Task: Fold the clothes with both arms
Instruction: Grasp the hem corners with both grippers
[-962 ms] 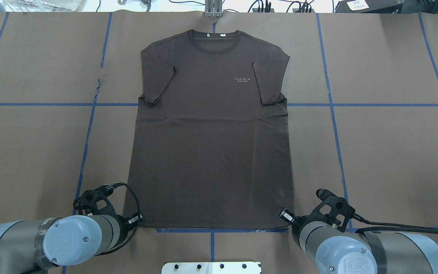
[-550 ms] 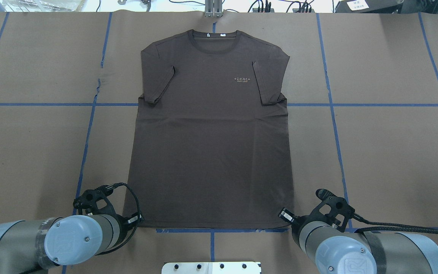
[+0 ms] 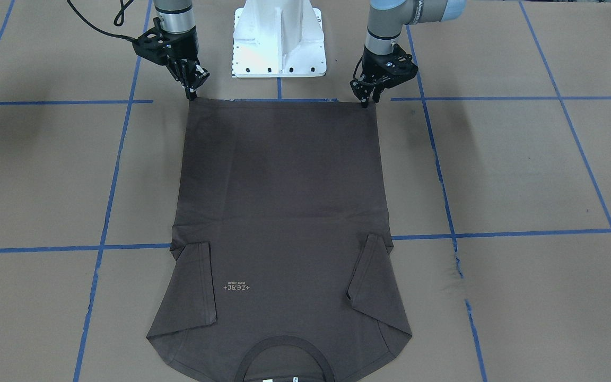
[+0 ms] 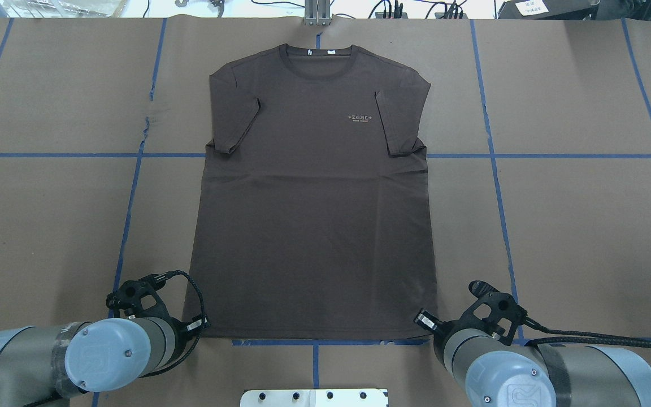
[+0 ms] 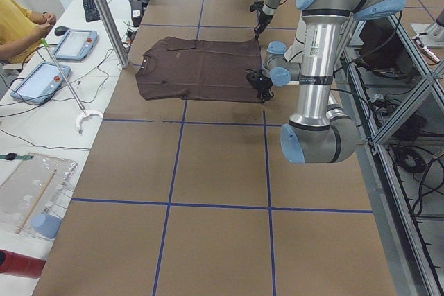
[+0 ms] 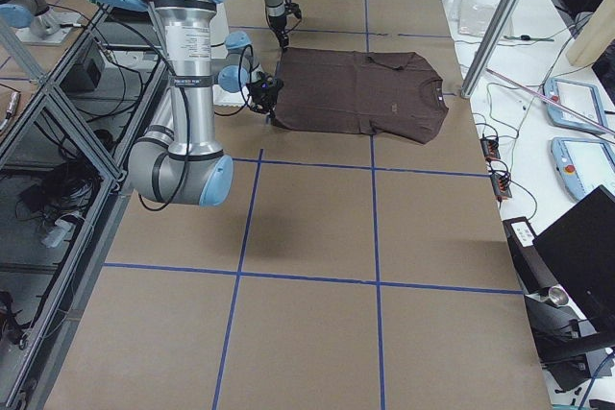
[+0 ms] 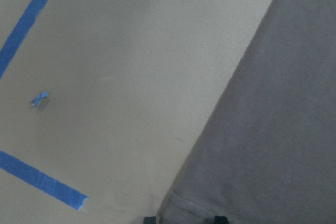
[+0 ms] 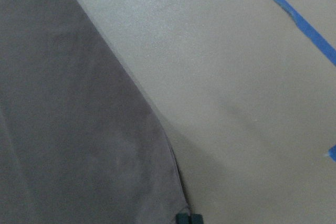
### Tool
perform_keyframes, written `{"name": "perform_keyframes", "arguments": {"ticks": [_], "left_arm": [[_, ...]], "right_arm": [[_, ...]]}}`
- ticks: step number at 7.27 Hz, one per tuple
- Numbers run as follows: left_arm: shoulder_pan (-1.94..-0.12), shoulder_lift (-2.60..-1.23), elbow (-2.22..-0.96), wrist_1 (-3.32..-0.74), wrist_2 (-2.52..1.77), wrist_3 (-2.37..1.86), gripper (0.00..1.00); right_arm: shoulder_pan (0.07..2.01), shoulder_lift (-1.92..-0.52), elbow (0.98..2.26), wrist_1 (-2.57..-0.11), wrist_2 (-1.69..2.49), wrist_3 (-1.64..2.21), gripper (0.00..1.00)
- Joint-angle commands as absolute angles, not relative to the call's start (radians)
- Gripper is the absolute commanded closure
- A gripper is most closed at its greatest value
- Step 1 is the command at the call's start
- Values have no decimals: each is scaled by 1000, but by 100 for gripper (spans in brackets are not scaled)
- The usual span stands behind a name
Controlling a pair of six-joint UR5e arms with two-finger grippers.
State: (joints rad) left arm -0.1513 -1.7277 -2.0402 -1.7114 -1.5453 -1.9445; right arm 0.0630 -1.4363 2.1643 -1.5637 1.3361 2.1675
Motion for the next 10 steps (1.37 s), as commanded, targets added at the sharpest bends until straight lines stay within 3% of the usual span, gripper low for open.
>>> {"name": "perform_keyframes", "arguments": {"ticks": [1,7,10], "left_arm": [[-158,-1718,-2048,-1710,-1545,-1944,100],[-141,-1726,-2123,-1707,-1549,-1945,100],[-4,-1713,-2297,-1636,-1565,-2162,100]], "right_arm": [[63,-1434,2166,-1563,1336,2168,100],[29,-1474,2221,-1563,1356,2166,100],[-83,-1577,2414,-1563,1355,2168,100]]}}
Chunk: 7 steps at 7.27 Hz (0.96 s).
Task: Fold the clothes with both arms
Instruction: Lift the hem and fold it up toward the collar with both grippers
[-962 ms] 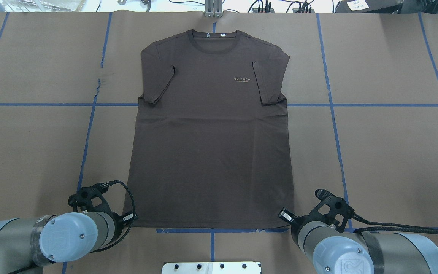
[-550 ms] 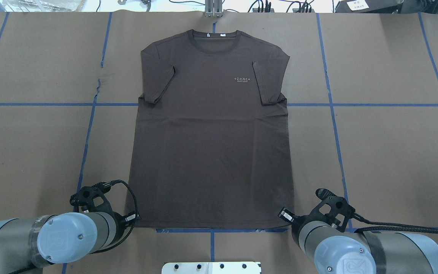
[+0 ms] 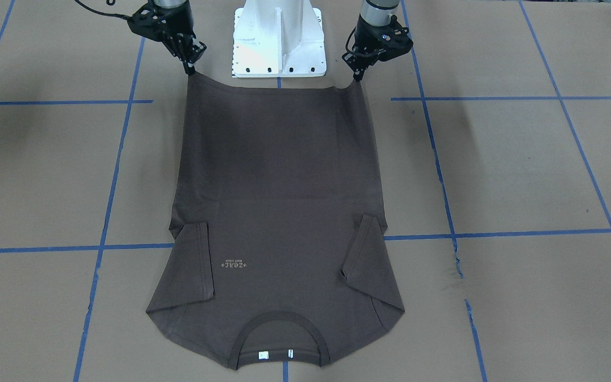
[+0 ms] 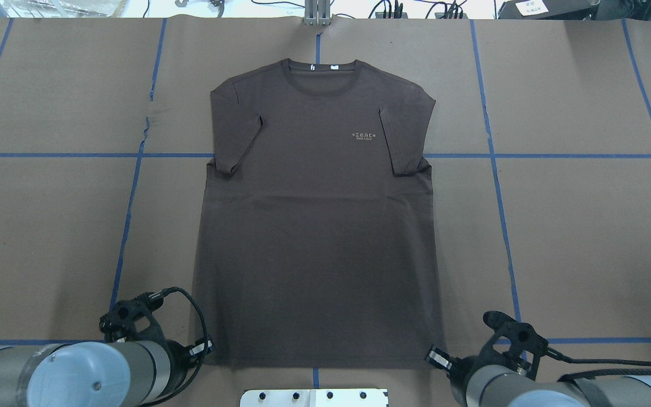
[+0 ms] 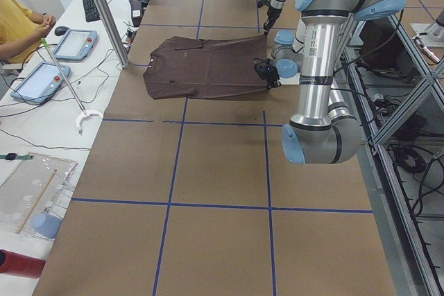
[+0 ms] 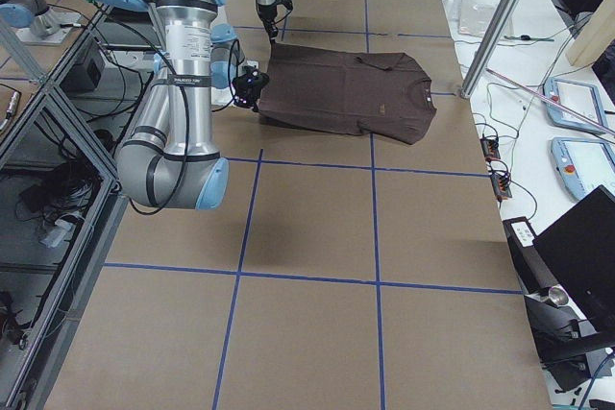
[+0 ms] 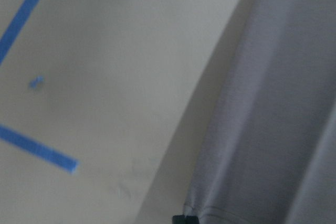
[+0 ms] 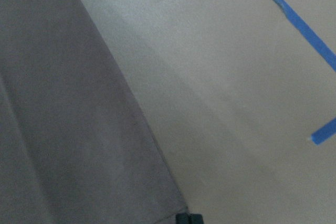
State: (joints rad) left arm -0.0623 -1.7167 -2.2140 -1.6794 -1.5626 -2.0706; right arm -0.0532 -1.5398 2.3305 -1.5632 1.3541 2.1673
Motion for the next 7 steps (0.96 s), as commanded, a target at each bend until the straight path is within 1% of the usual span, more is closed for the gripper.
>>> {"name": "perform_keyframes", "arguments": {"ticks": [1,2,3,5,7], "left_arm": [[-14,-1721,-2316,-1584,-1566,-2142,100],[-99,-1745,-2301,-1580,-1566,-2021,100],[-226,-1816,-2255,-1580,-1572,-1890,100],[-349,-1920,-2101,-1598,-1569,-1751,100],[-487,-1982,-1949,-1727,-1571,-1680,100]], "right_arm": [[-18,-1572,2425,-1563,1356,2164,100],[61,-1562,2412,-1563,1358,2134,100],[133,-1495,2360,-1565,1355,2040,100],[300,-1338,2191,-1565,1380,1924,100],[435,-1248,2052,-1552,1460,1795,100]]}}
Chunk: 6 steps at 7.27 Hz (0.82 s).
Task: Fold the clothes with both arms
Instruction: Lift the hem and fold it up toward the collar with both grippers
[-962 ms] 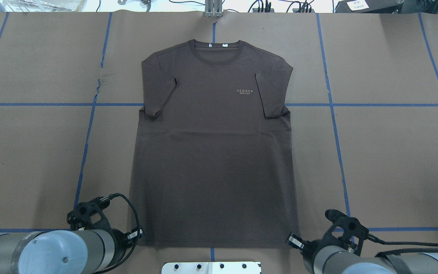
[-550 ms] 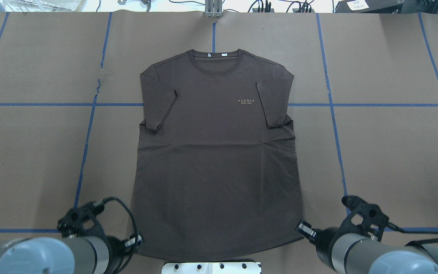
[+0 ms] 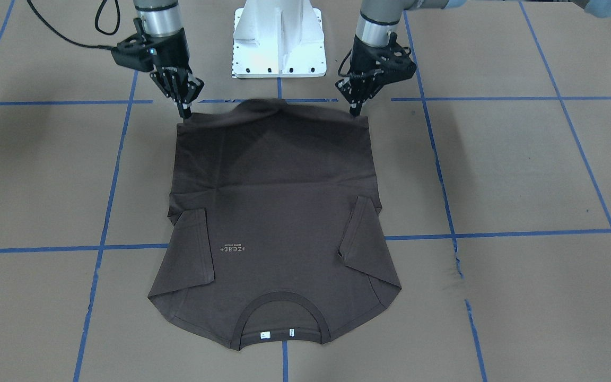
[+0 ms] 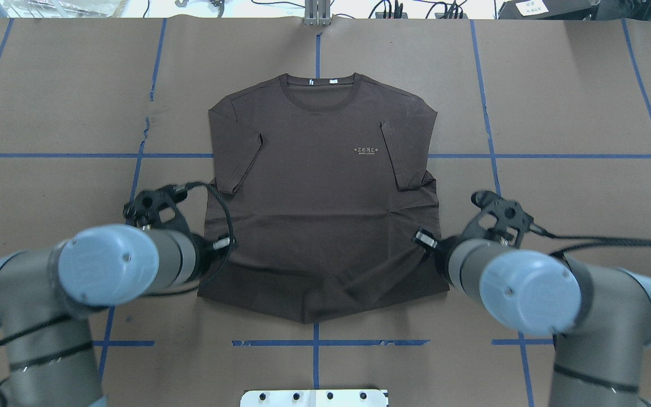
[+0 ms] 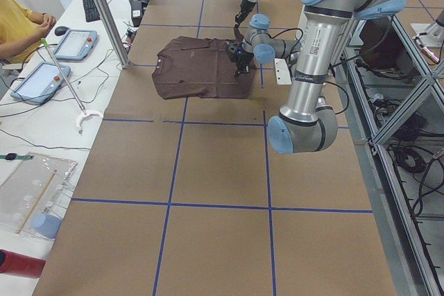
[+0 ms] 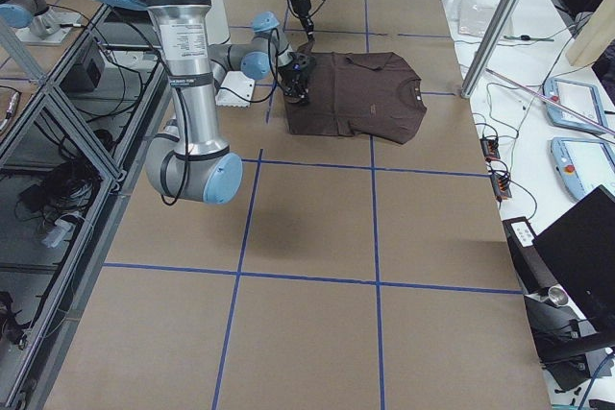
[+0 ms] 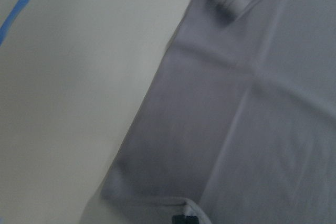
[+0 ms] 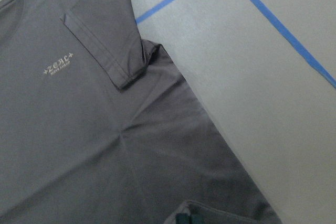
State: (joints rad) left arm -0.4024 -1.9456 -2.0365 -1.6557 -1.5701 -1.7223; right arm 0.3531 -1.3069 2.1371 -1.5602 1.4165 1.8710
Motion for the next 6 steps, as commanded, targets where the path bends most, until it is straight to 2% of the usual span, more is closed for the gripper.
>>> {"name": "perform_keyframes", "arguments": {"ticks": [1,3,5,6], "left_arm": [[-553,-1996,-1836,-1875,-1571,-1633,100],[-615,-2016,-1711,-1982,-1565,-1628,100],[-670,-2104,-1560,-1980,-1560,-1599,100],[-684,-2138,-1498,-1983,-1524,-1536,100]], "right_arm": [[487,-1182,1967,-1552,1465,1754,100],[598,-1137,1837,-1549,1468,1651,100],[644,-1083,1628,-1342,1486,1643,100],[670,-1037,1558,-1333,1493,1611,100]]}}
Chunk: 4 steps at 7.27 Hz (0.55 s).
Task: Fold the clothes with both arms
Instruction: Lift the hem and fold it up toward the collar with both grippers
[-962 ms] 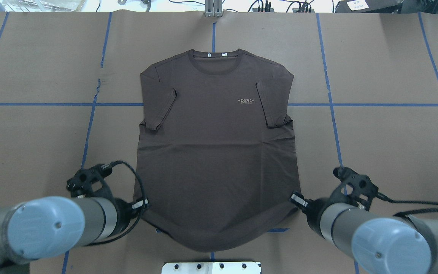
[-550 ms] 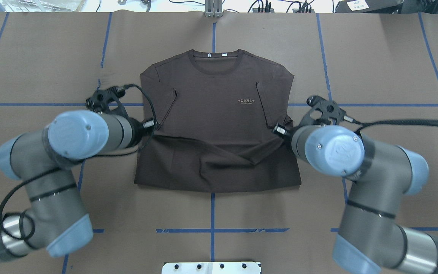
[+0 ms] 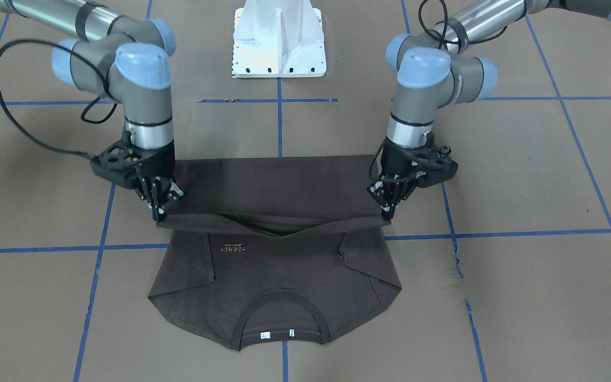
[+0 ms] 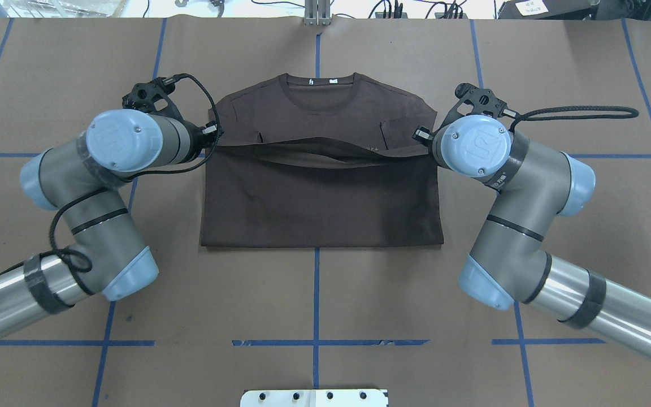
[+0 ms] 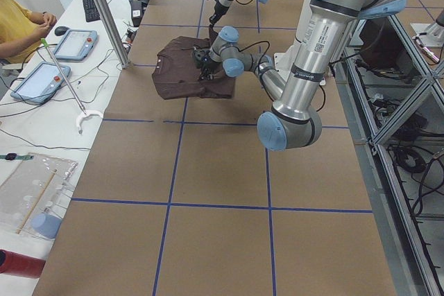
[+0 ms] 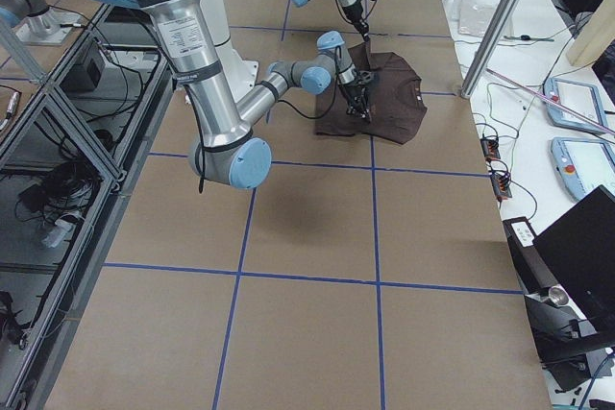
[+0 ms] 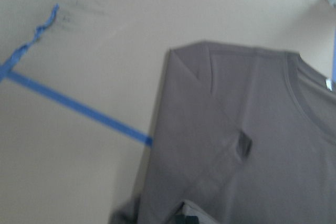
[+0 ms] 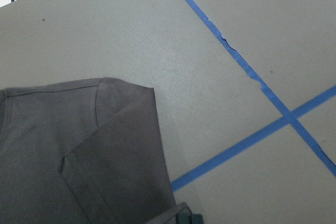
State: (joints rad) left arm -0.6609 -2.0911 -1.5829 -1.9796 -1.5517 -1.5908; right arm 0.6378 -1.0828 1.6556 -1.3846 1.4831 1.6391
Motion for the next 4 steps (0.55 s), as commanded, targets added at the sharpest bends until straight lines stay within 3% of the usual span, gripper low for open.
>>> {"name": "perform_keyframes", "arguments": {"ticks": [1,4], "left_arm": [[-696,-2151,-1488,-1983,-1516,-1504,100],[-729,-2209,-1405,-2057,-1514,-1471,100]], "right_arm": [[684,-969,1483,-1333,1517,1602,100],[727,-910,1371,-1322,1523,1562,100]]}}
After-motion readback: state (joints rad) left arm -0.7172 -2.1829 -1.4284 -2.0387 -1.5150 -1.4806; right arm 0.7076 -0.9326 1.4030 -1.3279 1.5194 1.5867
